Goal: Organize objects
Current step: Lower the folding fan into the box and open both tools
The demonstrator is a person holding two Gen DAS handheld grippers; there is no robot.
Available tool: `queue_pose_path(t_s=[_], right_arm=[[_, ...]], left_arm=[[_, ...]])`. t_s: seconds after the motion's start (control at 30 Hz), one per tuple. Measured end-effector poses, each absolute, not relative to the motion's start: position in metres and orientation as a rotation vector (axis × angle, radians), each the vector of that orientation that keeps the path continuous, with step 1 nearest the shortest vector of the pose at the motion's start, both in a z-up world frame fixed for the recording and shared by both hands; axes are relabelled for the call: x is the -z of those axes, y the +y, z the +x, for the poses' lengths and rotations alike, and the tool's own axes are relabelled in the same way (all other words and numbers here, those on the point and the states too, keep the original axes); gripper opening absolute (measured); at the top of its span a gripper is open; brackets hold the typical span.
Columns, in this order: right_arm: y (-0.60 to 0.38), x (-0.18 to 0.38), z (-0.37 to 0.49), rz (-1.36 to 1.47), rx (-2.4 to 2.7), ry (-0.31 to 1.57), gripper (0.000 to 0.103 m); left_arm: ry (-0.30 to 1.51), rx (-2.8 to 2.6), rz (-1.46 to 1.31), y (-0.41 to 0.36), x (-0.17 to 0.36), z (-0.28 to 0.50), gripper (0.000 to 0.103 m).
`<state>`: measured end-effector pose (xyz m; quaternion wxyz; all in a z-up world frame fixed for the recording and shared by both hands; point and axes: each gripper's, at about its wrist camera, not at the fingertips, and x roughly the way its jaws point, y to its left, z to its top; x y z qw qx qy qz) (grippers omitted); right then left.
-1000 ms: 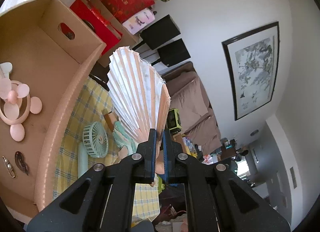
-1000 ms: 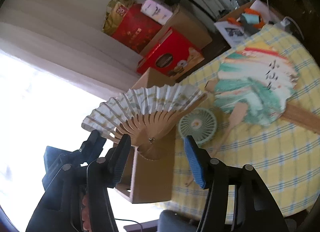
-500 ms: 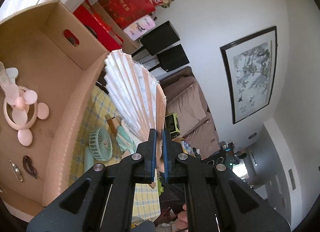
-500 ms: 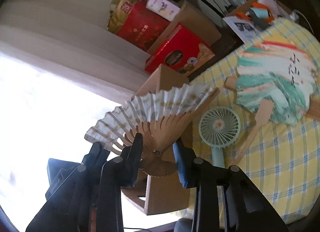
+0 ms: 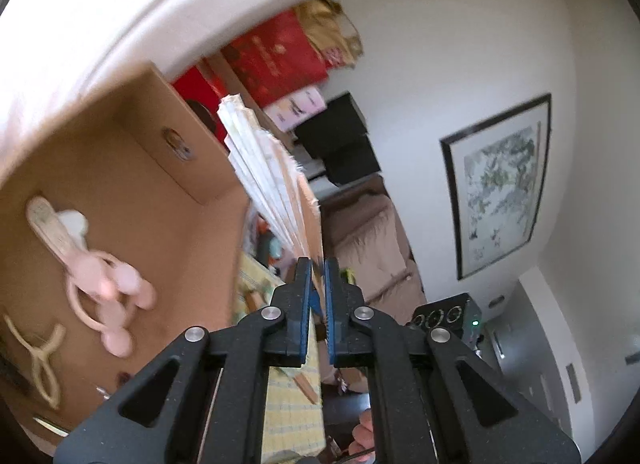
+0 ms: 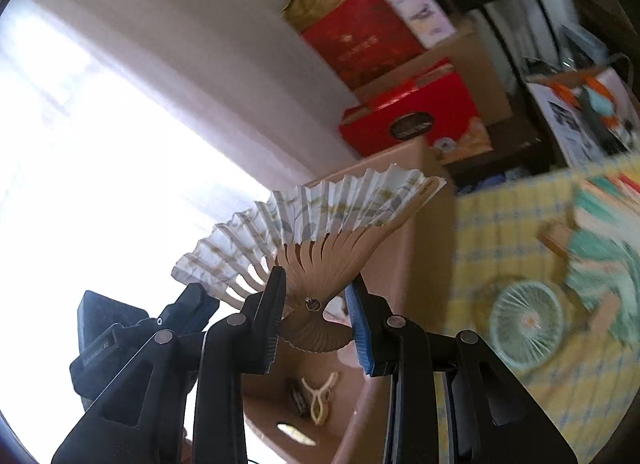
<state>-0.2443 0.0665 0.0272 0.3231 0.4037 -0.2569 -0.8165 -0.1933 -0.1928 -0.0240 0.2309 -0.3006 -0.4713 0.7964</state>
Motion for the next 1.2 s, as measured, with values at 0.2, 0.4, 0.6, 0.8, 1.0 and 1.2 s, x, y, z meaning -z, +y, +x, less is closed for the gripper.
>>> queue_pose_path(t_s=[0.2, 0.4, 0.6, 0.8, 1.0, 1.2], right_arm=[[0.017, -0.015, -0.274, 1.054, 2.173, -0.486, 0.030], [-0.002, 0.011, -0.299, 1.095, 2.192, -0.376, 0.030], [-0.015, 0.029, -0.306, 1.144, 2.248, -0.207, 0.036], [-0.014, 0.026, -0.298, 1.159, 2.273, -0.169, 0.051], [-0.008, 0.008, -0.286, 1.147, 2.282, -0.160, 0.057], [0.007, -0.008, -0.264, 1.115, 2.321, -0.095, 0.068]], left_arm=[[-1.322, -2.233, -0.904, -0.229, 0.053, -0.216, 0.005], [-1.323, -2.223, -1.029, -0.233, 0.090, -0.235, 0.023], [-1.368, -2.211, -1.141, -0.238, 0.115, -0.236, 0.050], [-1.301, -2.292, -1.155, -0.240, 0.100, -0.223, 0.068], [-1.137, -2.380, -1.178, -0.225, 0.069, -0.209, 0.083], [-1.003, -2.444, -1.212, -0.209, 0.047, -0.201, 0.090]])
